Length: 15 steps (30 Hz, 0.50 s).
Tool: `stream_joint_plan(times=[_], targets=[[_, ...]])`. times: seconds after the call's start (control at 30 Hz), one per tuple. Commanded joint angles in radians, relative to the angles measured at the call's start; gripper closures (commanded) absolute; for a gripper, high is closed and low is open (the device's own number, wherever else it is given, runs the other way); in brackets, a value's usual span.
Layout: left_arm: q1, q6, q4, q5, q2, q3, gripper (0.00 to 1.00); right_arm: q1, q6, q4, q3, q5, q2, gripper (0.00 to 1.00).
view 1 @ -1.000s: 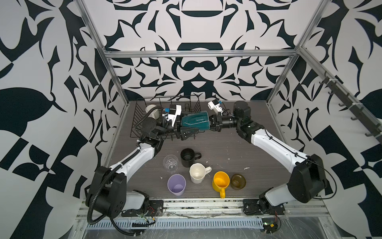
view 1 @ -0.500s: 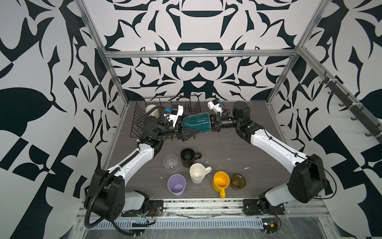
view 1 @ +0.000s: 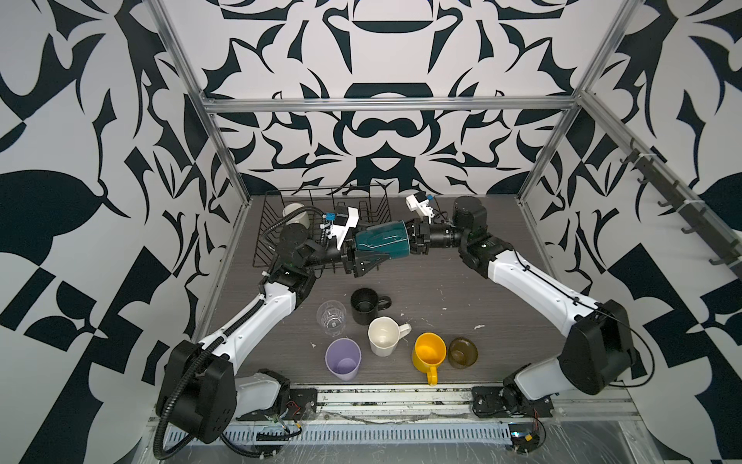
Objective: Load cups into a dish rack
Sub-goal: Pick up the cup from the center of the table.
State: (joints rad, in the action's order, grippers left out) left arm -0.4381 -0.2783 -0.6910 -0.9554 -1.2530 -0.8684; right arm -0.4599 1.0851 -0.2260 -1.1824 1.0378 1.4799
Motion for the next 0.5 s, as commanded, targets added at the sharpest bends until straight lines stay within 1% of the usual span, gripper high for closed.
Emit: stream_joint_plan(times=[0.0, 0.17, 0.27, 0.33, 0.4, 0.47], targets=[[-0.009, 0.090, 0.091, 0.042, 0.058, -0.094, 1.00, 0.030, -0.028, 0.005, 0.010, -0.063, -0.047, 0.57], [-0.008, 0.159, 0.318, 0.176, 0.066, -0.178, 1.00, 0.084, -0.057, 0.072, 0.051, -0.114, -0.089, 0.54], [0.001, 0.188, 0.463, 0.254, 0.061, -0.243, 1.00, 0.119, -0.142, 0.207, 0.052, -0.179, -0.126, 0.52], [0.014, 0.189, 0.543, 0.301, 0.052, -0.285, 1.00, 0.139, -0.232, 0.330, 0.042, -0.247, -0.156, 0.50], [0.028, 0.188, 0.620, 0.344, 0.037, -0.326, 1.00, 0.154, -0.288, 0.412, 0.033, -0.302, -0.181, 0.48], [0.040, 0.189, 0.713, 0.398, 0.018, -0.378, 1.00, 0.173, -0.318, 0.456, 0.037, -0.352, -0.210, 0.42]])
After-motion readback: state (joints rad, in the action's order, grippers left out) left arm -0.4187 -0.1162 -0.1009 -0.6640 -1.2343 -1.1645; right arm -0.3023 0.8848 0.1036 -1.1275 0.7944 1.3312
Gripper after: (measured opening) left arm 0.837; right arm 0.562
